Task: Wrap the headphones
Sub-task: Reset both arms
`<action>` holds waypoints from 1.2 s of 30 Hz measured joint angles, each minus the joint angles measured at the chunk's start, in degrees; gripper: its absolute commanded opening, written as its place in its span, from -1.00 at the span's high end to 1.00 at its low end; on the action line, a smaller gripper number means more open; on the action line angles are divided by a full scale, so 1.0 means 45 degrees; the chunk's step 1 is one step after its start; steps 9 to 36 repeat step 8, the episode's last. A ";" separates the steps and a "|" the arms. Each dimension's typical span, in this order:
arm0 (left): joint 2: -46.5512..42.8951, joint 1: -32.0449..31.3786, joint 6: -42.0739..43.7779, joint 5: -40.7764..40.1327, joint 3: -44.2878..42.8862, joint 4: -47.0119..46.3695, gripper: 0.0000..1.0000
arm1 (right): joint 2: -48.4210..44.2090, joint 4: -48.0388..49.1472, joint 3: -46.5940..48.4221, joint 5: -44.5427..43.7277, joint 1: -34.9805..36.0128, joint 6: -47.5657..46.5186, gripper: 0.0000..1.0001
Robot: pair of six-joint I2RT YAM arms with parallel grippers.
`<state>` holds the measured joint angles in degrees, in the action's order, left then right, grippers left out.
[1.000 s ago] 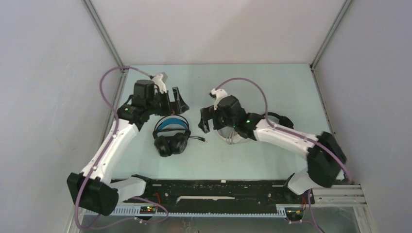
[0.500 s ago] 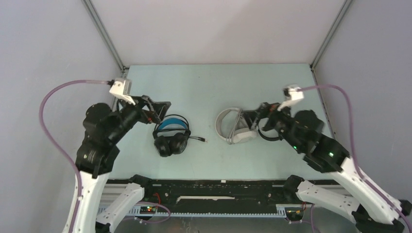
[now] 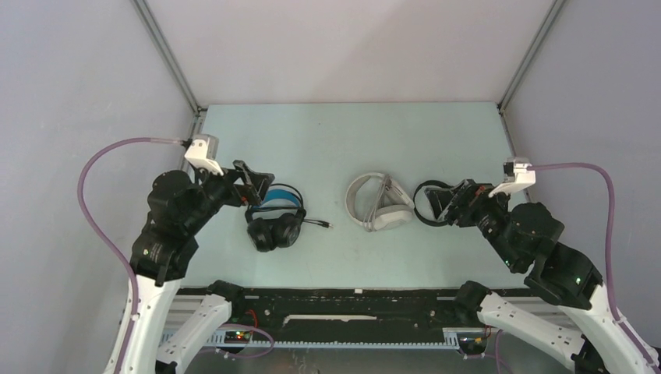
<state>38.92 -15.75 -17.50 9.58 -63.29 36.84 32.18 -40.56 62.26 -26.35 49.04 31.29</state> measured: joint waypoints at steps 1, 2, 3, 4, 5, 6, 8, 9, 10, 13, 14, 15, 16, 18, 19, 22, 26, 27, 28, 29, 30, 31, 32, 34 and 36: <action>-0.0029 0.0000 -0.0019 0.0000 0.0000 -0.0010 -0.99 | -0.0058 -0.0044 0.0000 -0.0063 0.0000 0.0000 -0.99; -0.0087 0.0000 -0.0053 0.0000 0.0000 -0.0010 -0.99 | -0.0117 -0.0073 0.0000 -0.0121 -0.0005 0.0000 -0.99; -0.0146 0.0000 -0.0107 0.0000 0.0000 -0.0019 -0.99 | -0.0189 -0.0102 0.0000 -0.0160 0.0000 -0.0005 -0.99; -0.0233 0.0000 -0.0121 -0.0005 0.0000 -0.0049 -1.00 | -0.0277 -0.0131 0.0000 -0.0209 -0.0005 -0.0019 -0.99; -0.0311 0.0000 -0.0126 -0.0024 0.0000 -0.0073 -0.99 | -0.0350 -0.0155 0.0000 -0.0257 -0.0005 -0.0053 -0.99; -0.0403 0.0000 -0.0131 -0.0053 0.0000 -0.0097 -0.99 | -0.0413 -0.0180 0.0000 -0.0330 0.0000 -0.0083 -0.99; -0.0544 0.0000 -0.0141 -0.0107 0.0000 -0.0180 -0.99 | -0.0476 -0.0228 0.0000 -0.0486 0.0000 -0.0117 -0.99; -0.0544 0.0000 -0.0141 -0.0107 0.0000 -0.0180 -0.99 | -0.0476 -0.0228 0.0000 -0.0486 0.0000 -0.0117 -0.99; -0.0544 0.0000 -0.0141 -0.0107 0.0000 -0.0180 -0.99 | -0.0476 -0.0228 0.0000 -0.0486 0.0000 -0.0117 -0.99; -0.0544 0.0000 -0.0141 -0.0107 0.0000 -0.0180 -0.99 | -0.0476 -0.0228 0.0000 -0.0486 0.0000 -0.0117 -0.99; -0.0544 0.0000 -0.0141 -0.0107 0.0000 -0.0180 -0.99 | -0.0476 -0.0228 0.0000 -0.0486 0.0000 -0.0117 -0.99; -0.0544 0.0000 -0.0141 -0.0107 0.0000 -0.0180 -0.99 | -0.0476 -0.0228 0.0000 -0.0486 0.0000 -0.0117 -0.99; -0.0544 0.0000 -0.0141 -0.0107 0.0000 -0.0180 -0.99 | -0.0476 -0.0228 0.0000 -0.0486 0.0000 -0.0117 -0.99; -0.0544 0.0000 -0.0141 -0.0107 0.0000 -0.0180 -0.99 | -0.0476 -0.0228 0.0000 -0.0486 0.0000 -0.0117 -0.99; -0.0544 0.0000 -0.0141 -0.0107 0.0000 -0.0180 -0.99 | -0.0476 -0.0228 0.0000 -0.0486 0.0000 -0.0117 -0.99; -0.0544 0.0000 -0.0141 -0.0107 0.0000 -0.0180 -0.99 | -0.0476 -0.0228 0.0000 -0.0486 0.0000 -0.0117 -0.99; -0.0544 0.0000 -0.0141 -0.0107 0.0000 -0.0180 -0.99 | -0.0476 -0.0228 0.0000 -0.0486 0.0000 -0.0117 -0.99; -0.0544 0.0000 -0.0141 -0.0107 0.0000 -0.0180 -0.99 | -0.0476 -0.0228 0.0000 -0.0486 0.0000 -0.0117 -0.99; -0.0544 0.0000 -0.0141 -0.0107 0.0000 -0.0180 -0.99 | -0.0476 -0.0228 0.0000 -0.0486 0.0000 -0.0117 -0.99; -0.0544 0.0000 -0.0141 -0.0107 0.0000 -0.0180 -0.99 | -0.0476 -0.0228 0.0000 -0.0486 0.0000 -0.0117 -0.99; -0.0544 0.0000 -0.0141 -0.0107 0.0000 -0.0180 -0.99 | -0.0476 -0.0228 0.0000 -0.0486 0.0000 -0.0117 -0.99; -0.0544 0.0000 -0.0141 -0.0107 0.0000 -0.0180 -0.99 | -0.0476 -0.0228 0.0000 -0.0486 0.0000 -0.0117 -0.99; -0.0544 0.0000 -0.0141 -0.0107 0.0000 -0.0180 -0.99 | -0.0476 -0.0228 0.0000 -0.0486 0.0000 -0.0117 -0.99; -0.0544 0.0000 -0.0141 -0.0107 0.0000 -0.0180 -0.99 | -0.0476 -0.0228 0.0000 -0.0486 0.0000 -0.0117 -0.99; -0.0544 0.0000 -0.0141 -0.0107 0.0000 -0.0180 -0.99 | -0.0476 -0.0228 0.0000 -0.0486 0.0000 -0.0117 -0.99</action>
